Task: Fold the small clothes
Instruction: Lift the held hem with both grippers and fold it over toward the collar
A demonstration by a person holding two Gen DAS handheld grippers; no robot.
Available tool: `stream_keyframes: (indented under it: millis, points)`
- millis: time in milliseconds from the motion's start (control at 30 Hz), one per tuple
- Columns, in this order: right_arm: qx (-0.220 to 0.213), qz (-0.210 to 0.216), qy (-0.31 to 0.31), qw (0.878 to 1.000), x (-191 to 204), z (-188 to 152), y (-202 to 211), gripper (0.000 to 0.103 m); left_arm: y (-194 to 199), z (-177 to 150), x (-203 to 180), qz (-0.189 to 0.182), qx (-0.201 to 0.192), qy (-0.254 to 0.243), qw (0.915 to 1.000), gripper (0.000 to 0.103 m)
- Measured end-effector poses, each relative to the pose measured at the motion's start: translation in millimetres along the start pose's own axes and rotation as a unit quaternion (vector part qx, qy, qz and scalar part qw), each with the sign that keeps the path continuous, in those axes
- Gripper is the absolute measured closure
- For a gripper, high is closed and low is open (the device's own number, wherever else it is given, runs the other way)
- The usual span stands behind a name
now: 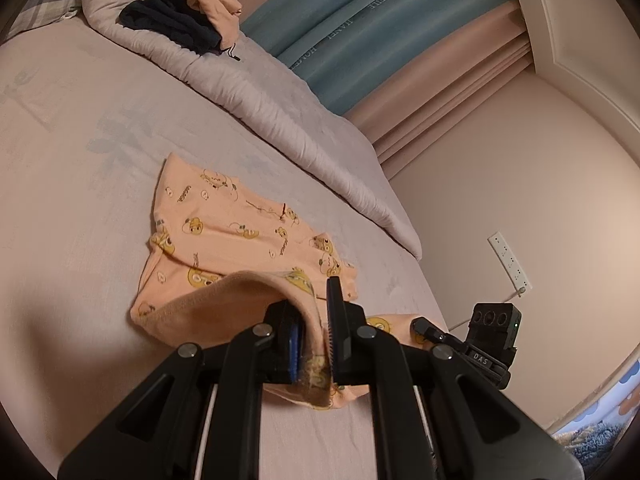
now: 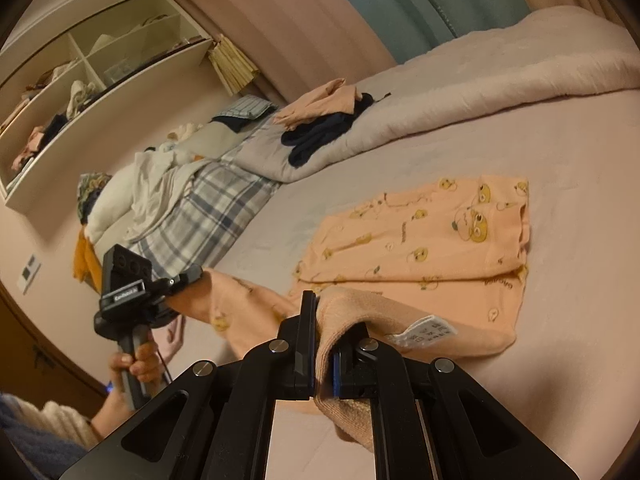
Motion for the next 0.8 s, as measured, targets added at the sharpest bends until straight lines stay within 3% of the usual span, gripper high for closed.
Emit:
stream_keyframes:
  millis: [300,533,800]
  points:
    - [-0.006,-0.012,-0.011,1.000,-11,11,-15,0.095,-11,13,23,-0.012,-0.005,0.035,0.9993,0.095]
    - [-0.027,-0.023,-0.033,0.999,-21,26,-17,0.095,-23,36,27,-0.009,-0.004,0.029,0.9995,0.095]
    - [-0.051,-0.065,-0.076,0.994,-45,55,-20,0.095,-49,73,37,0.003,-0.015,0.024,0.9996,0.095]
Point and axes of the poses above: each gripper's, at about its wrist camera, not at the fingertips, and y roughly against the way its jaws point, x to its left, z to its top, the point moved 1 cm from there along -y, roughly the way its jaws point, and after that the axes turned 14 degrees about -z, right-handed, at the moved point
